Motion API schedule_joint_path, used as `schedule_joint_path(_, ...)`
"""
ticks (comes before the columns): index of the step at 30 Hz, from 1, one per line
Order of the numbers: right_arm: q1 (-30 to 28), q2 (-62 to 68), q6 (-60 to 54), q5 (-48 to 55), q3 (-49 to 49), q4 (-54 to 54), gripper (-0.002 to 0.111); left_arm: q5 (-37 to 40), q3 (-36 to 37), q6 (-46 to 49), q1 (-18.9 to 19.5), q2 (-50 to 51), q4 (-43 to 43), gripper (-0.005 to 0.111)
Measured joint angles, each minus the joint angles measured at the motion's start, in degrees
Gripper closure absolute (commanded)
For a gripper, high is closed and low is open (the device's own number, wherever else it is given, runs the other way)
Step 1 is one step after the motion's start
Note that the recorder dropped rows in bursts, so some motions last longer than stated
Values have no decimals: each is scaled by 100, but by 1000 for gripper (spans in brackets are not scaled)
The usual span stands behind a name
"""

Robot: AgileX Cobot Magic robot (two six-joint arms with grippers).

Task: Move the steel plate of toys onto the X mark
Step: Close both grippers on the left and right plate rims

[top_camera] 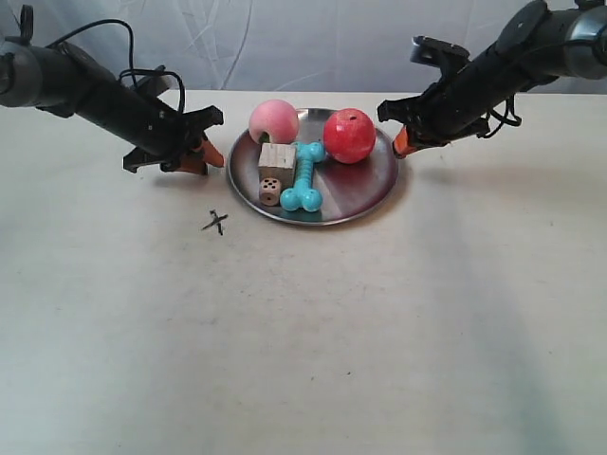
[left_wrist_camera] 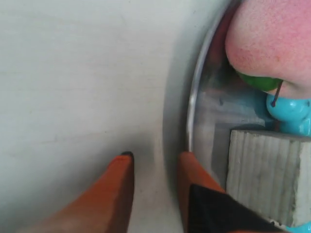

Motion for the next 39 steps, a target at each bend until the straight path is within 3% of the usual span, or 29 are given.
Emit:
schedule_joint_path(4,24,99,190,-39,-10,-236,93,-38,0,0,0,29,-53,75)
schedule_joint_path(8,24,149,288,-53,-10,-250,71,-75,0,0,0,33,-63,75)
schedule_joint_path(10,24,149,323,-53,-10,-260,67,-100,0,12,0,42,-109,75)
schedule_joint_path(20,24,149,482,-195,-10,-274,68,-189,0,99,-34,122,-459,75)
schedule_joint_path(26,24,385,691,-107,-10,-83,68,-443,-12,140,-409,122,-306,75)
schedule_joint_path(31,24,611,748,56,-58,396,68,-513,-12,139,-447,122,-265,77)
schedule_joint_path(34,-2,689,775,119,-104,650,81,-475,-56,139,-450,182,-356,83)
schedule_joint_path(37,-40,724,789,131,-104,650,105,-489,-78,127,-440,227,-409,95)
schedule_joint_path(39,-76,751,882,90,-104,689,109,-501,-78,116,-415,240,-409,107)
